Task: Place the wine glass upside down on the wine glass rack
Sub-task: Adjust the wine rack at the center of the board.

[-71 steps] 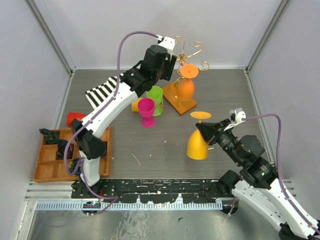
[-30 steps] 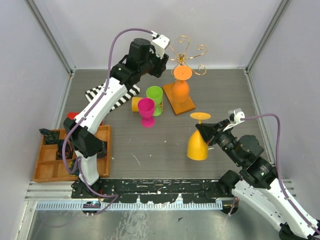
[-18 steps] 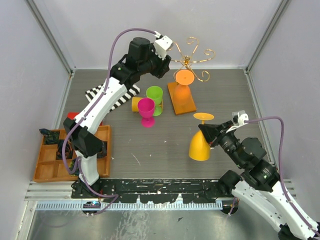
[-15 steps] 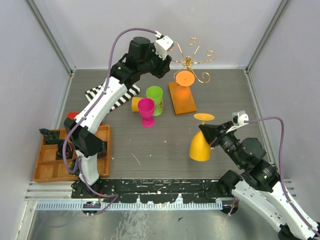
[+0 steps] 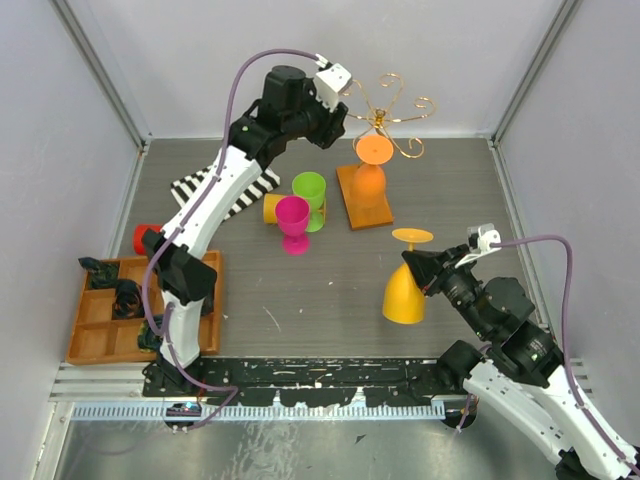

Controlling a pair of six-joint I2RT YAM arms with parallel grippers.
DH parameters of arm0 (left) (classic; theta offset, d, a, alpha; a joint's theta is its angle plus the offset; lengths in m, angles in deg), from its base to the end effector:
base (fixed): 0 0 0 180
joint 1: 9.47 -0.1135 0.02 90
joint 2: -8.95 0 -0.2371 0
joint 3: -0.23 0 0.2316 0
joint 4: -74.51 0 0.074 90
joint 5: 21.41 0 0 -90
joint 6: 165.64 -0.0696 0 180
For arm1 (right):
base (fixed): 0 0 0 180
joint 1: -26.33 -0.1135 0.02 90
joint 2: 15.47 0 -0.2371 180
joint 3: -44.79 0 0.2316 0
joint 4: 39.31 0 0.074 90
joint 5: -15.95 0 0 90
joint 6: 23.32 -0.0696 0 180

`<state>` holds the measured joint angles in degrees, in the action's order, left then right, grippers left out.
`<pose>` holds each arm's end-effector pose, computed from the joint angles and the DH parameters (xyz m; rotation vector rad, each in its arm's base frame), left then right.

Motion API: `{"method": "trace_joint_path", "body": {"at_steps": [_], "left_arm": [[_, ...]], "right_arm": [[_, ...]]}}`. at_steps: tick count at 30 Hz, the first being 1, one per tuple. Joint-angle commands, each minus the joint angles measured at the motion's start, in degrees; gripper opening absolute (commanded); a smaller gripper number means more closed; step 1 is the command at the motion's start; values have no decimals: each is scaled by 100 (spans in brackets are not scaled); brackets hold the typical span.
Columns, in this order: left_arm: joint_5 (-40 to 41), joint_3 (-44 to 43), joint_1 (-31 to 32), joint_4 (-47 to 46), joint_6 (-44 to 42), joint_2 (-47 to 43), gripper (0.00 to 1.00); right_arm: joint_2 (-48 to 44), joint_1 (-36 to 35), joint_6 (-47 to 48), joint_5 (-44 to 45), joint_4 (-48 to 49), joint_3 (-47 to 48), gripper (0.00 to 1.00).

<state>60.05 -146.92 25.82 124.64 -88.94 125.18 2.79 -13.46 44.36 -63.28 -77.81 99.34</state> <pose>0.3682 -0.2732 0.3982 0.8827 1.7079 -0.4009 0.1034 0.0692 0.3194 -0.1024 1.6491 0.6838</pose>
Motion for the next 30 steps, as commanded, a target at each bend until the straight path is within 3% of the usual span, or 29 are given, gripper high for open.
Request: {"method": "trace_joint_path", "body": {"at_steps": [1,30], "left_arm": [[-541,-265,94,201,86,167,32],[-69,-363,-10,49,64,300,56]], "right_arm": [[-89,-29,115,321,75,283,1],[-9,-26,194,989,-203,472,1]]}}
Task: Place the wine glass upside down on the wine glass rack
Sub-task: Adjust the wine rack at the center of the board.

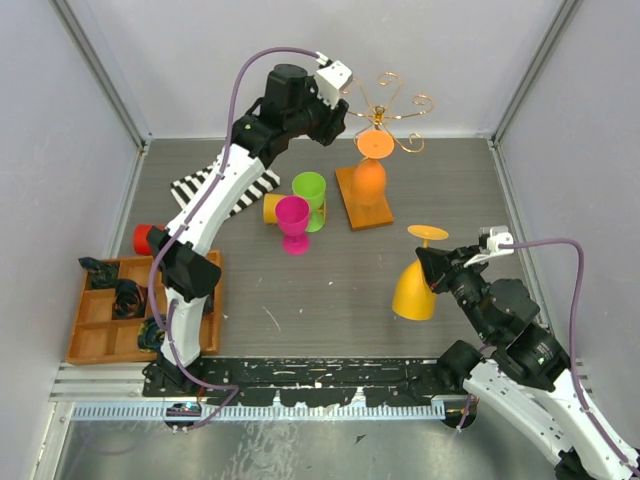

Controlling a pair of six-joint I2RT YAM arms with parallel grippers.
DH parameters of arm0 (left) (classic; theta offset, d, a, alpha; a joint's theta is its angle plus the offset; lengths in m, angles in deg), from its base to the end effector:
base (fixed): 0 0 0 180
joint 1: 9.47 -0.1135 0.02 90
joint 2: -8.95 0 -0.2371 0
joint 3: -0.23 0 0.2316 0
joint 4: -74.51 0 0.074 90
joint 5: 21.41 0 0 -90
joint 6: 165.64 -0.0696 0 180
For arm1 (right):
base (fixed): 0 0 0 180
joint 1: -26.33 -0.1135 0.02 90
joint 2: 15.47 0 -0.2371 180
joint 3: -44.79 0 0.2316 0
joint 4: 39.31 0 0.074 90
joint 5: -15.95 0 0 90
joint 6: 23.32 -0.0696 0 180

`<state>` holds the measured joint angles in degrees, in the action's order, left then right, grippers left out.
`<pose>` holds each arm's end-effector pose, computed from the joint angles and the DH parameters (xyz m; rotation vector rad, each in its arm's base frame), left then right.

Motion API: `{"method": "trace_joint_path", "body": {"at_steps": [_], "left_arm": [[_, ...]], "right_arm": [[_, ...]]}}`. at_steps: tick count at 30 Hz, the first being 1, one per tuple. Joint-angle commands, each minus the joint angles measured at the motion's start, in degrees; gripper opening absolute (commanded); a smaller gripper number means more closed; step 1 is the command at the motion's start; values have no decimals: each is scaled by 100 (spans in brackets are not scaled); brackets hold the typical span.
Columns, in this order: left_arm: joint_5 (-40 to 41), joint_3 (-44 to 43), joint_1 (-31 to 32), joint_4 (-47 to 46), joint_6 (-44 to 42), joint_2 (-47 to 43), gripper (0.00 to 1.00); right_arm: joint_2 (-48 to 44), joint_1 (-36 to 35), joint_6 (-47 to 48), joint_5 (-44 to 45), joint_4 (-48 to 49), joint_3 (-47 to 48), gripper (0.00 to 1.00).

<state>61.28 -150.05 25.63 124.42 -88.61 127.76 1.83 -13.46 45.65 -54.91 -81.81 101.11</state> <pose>0.3774 -0.2761 0.3969 0.8565 1.7051 -0.3832 0.1015 0.0548 0.3213 -0.0105 1.6557 0.5412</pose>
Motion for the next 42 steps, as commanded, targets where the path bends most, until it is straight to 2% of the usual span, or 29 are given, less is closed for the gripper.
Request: {"method": "trace_joint_path", "body": {"at_steps": [1,9,19,26,36,42], "left_arm": [[-188,-17,-3,62,32,26,57],[-130,139,-137,-24,91,-41,60],[-312,564,-226,-217,205,-355,71],[-406,720,-274,-236,232,-529,75],[-654,1209,-348,-580,394,-1133,84],[-717,1784,-421,-897,514,-1659,84]], "right_arm": [[108,-33,69,152,199,299,1],[195,-26,39,143,150,354,1],[229,-28,4,126,83,400,1],[230,-28,1,149,77,403,1],[569,-27,-304,856,-23,462,1],[979,-29,-277,935,-82,617,1]]}}
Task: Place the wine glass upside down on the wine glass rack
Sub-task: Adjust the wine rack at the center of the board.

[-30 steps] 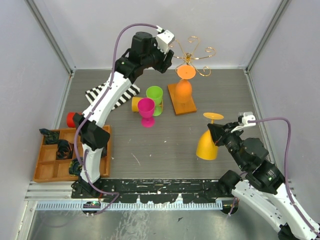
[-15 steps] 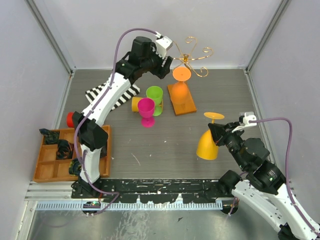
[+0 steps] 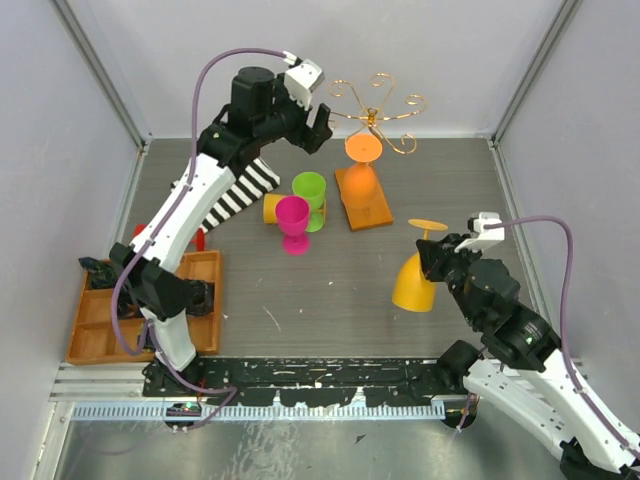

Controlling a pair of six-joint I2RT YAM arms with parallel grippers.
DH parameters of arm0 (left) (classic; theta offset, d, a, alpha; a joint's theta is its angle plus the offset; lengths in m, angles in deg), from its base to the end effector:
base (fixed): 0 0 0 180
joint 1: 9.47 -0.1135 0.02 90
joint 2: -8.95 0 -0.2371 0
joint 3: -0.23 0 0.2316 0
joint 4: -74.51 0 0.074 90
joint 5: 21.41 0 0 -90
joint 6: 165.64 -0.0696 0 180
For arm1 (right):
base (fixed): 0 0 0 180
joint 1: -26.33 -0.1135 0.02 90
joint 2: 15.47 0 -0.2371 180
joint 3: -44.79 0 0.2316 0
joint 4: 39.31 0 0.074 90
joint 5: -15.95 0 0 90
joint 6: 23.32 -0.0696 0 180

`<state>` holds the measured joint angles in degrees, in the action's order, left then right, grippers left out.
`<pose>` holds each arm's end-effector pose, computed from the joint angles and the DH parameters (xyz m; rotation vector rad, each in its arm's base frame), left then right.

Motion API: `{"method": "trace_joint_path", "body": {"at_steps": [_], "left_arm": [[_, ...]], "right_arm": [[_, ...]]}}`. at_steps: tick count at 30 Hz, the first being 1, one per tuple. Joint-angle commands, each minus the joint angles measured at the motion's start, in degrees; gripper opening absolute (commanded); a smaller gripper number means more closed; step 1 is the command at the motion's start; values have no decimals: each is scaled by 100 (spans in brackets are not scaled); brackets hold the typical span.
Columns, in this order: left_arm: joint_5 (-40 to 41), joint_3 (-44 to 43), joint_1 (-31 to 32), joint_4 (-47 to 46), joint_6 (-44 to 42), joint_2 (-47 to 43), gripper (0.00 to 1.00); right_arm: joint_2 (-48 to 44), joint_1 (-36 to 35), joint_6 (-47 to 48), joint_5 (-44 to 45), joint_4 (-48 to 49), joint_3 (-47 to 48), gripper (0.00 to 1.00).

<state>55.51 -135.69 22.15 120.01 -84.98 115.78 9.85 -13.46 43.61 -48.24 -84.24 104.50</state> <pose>0.3554 -0.2373 0.4130 0.8046 1.6960 -0.4807 0.1202 0.0606 0.3207 0.0741 1.7523 0.4098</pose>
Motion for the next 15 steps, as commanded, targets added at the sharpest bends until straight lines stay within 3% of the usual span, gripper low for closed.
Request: {"method": "trace_joint_path", "body": {"at_steps": [1,6,12,15], "left_arm": [[-104,546,-83,-554,241,-573,84],[446,1460,-101,-1134,932,-1110,84],[954,2154,-97,-1095,1209,-1628,84],[1061,2336,-99,-994,1263,-1820,84]], "right_arm": [[228,-24,-75,297,165,282,1],[730,-21,8,668,205,380,1],[1454,36,481,1254,612,437,1],[1725,459,650,1057,1028,401,1]]}}
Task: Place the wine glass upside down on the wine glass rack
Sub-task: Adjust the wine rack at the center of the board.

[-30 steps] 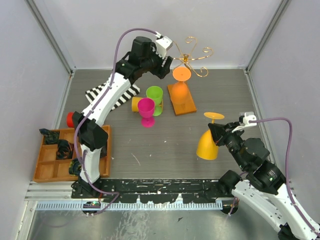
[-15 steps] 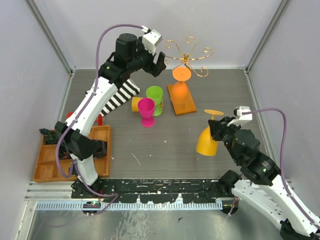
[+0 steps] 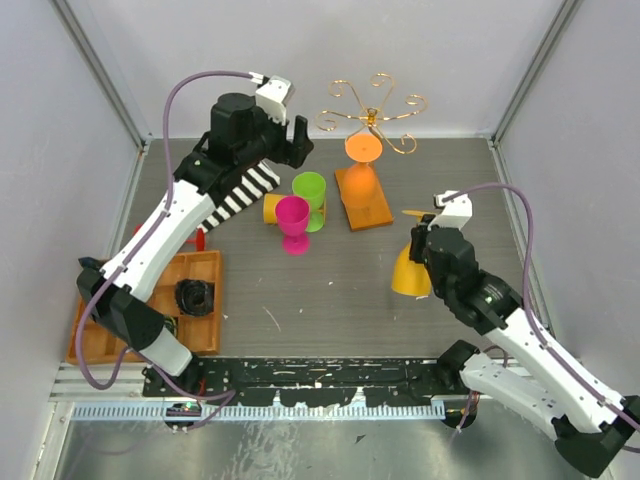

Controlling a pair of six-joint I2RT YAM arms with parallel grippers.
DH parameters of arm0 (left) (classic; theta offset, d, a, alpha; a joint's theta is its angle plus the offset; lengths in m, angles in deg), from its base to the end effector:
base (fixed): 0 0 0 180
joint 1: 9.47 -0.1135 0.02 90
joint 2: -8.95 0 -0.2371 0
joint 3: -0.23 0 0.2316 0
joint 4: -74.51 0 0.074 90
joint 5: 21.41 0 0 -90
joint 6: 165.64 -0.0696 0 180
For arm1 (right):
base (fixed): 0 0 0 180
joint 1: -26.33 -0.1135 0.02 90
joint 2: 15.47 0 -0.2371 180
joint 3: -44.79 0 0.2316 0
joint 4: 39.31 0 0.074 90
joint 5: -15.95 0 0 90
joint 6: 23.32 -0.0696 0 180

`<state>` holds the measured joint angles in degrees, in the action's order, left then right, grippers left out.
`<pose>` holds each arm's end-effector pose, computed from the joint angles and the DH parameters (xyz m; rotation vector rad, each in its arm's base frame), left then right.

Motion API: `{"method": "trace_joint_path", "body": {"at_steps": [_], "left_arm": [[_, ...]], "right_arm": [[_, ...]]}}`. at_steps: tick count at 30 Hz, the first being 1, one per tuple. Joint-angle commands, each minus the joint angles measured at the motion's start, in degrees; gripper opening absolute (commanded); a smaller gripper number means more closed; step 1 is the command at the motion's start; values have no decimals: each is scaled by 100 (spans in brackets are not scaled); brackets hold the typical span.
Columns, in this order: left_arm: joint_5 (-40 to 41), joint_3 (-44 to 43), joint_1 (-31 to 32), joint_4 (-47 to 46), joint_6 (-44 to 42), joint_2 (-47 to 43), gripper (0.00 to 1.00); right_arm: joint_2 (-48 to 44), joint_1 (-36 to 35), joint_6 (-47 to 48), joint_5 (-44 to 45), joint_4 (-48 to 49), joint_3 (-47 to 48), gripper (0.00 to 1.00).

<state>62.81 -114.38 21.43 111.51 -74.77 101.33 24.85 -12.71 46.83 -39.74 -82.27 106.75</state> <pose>0.3248 -0.2026 0.4015 0.5496 1.7709 -0.4807 0.1622 0.0810 0.3045 0.0758 1.8761 0.1231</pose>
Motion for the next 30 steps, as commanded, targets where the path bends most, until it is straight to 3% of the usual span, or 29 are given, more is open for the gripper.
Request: {"method": "trace_joint_path", "body": {"at_steps": [1,6,10,13,16,21,30], "left_arm": [[374,294,-27,-160,245,-454,84],[571,865,-26,-316,254,-834,86],[582,1187,-24,-388,291,-1026,87],[582,1329,-23,-381,305,-1084,87],[590,1412,-26,-383,335,-1123,87],[620,1443,-23,-361,368,-1191,87],[574,1438,-25,-262,398,-1152,91]], "right_arm": [[332,709,340,-86,933,197,1],[995,3073,156,-2535,1529,231,1],[1496,4092,66,-4081,2839,-116,0],[1817,4505,-172,-4790,4478,-678,1],[2200,4812,-357,-5122,5427,-861,1],[2752,5255,-551,-5572,5932,-632,1],[3588,5394,-114,-6648,8171,-757,1]]}}
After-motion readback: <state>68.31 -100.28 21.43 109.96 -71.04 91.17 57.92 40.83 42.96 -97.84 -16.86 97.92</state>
